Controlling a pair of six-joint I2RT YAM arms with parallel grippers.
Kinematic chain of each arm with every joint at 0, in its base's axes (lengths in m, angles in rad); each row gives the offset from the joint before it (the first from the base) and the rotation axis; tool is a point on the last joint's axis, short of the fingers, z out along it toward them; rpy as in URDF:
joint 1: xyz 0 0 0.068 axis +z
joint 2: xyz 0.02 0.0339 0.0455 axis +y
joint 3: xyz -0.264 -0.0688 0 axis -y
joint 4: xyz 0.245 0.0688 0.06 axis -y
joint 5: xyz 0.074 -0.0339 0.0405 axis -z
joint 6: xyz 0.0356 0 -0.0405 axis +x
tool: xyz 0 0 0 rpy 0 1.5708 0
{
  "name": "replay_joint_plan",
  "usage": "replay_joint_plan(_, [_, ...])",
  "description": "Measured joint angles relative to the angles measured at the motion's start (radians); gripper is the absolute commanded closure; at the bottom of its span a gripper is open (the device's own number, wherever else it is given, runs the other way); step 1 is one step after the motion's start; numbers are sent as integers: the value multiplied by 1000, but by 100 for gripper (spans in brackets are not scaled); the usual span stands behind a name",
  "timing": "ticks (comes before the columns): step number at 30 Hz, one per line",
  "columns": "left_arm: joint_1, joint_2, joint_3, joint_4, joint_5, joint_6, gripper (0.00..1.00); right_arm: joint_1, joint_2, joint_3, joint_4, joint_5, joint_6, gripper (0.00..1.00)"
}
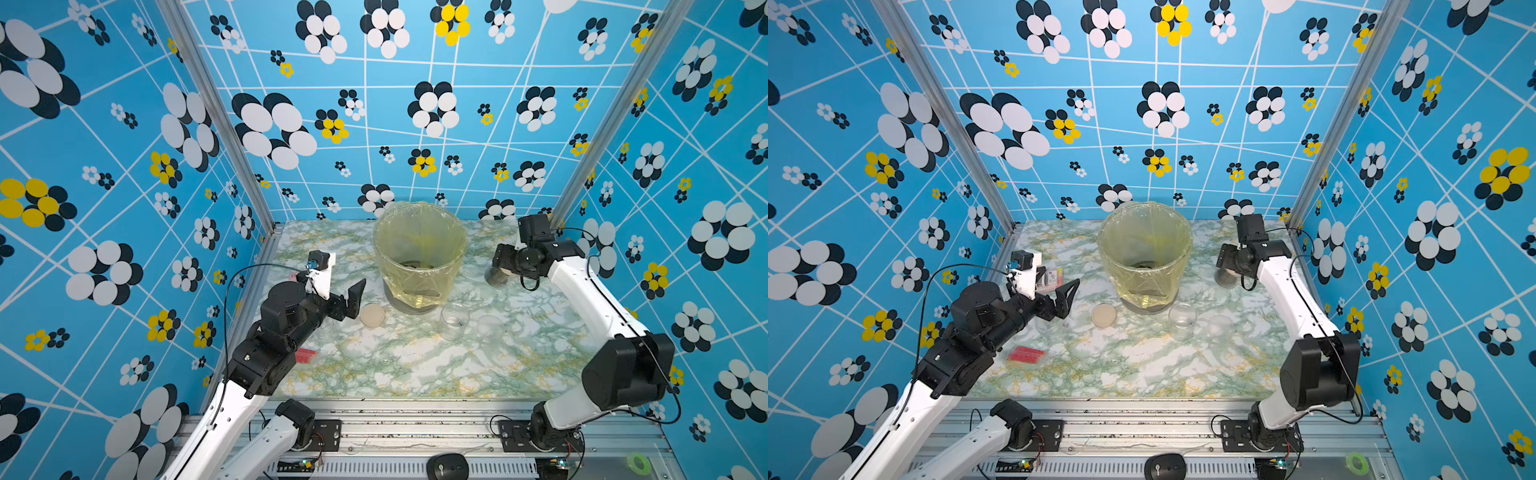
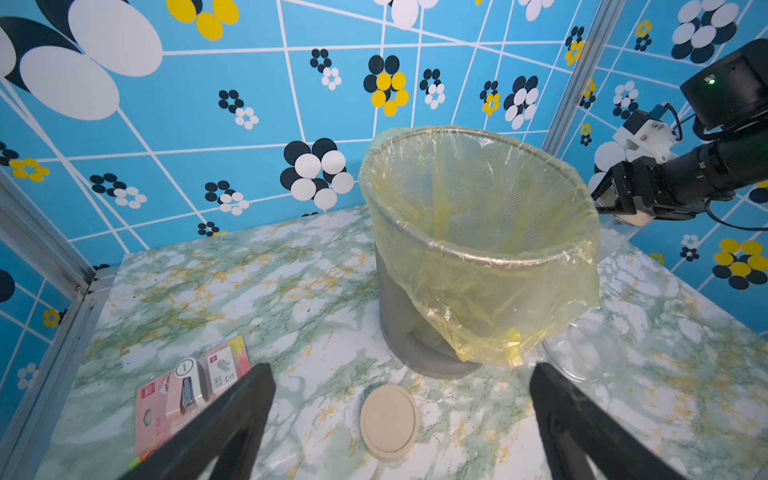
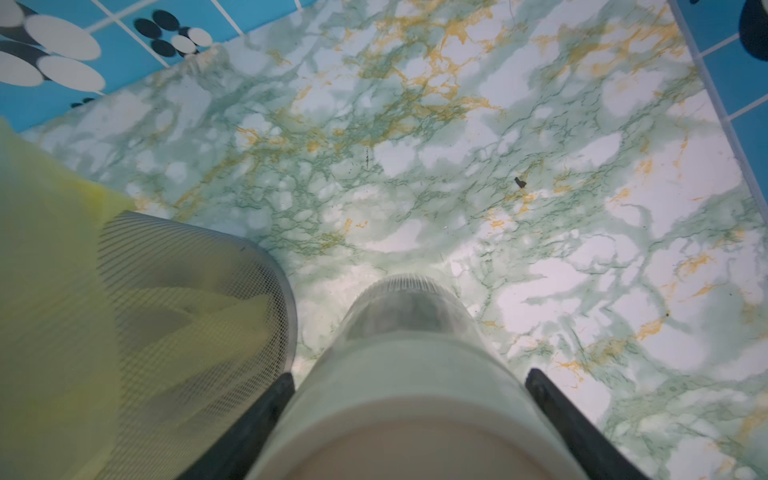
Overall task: Empty moldy tea leaves from jars
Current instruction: Pick up the jar from the center of the board.
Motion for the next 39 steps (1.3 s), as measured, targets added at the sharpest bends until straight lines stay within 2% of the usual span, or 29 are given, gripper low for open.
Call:
replay_joint_plan(4, [0,84,110,17,57,5,1,0,-118,-18,-10,-23,10,74])
replay_joint_plan(10, [4,316,364,56,252,6,1,0,-248,-17,-43,-65,23,75])
replay_joint_plan(15, [14,498,527,76,389,4,1,0,-274,105,-156,-101,19,78])
replay_joint_plan(21, [58,590,547,169,607,-18,1,0,-264,352,-243,-206,18,78])
replay_joint_plan(26, [65,612,547,258,767,-23,1,0,-208,502,-283,-351,22,80])
replay_joint_plan(33, [65,626,546,372,890,-21,1,0,-89,600,-313,-520,54,81])
replay_joint_plan(39, [65,708,546,495,967,-38,1,23,14,716,-304,-627,99,82])
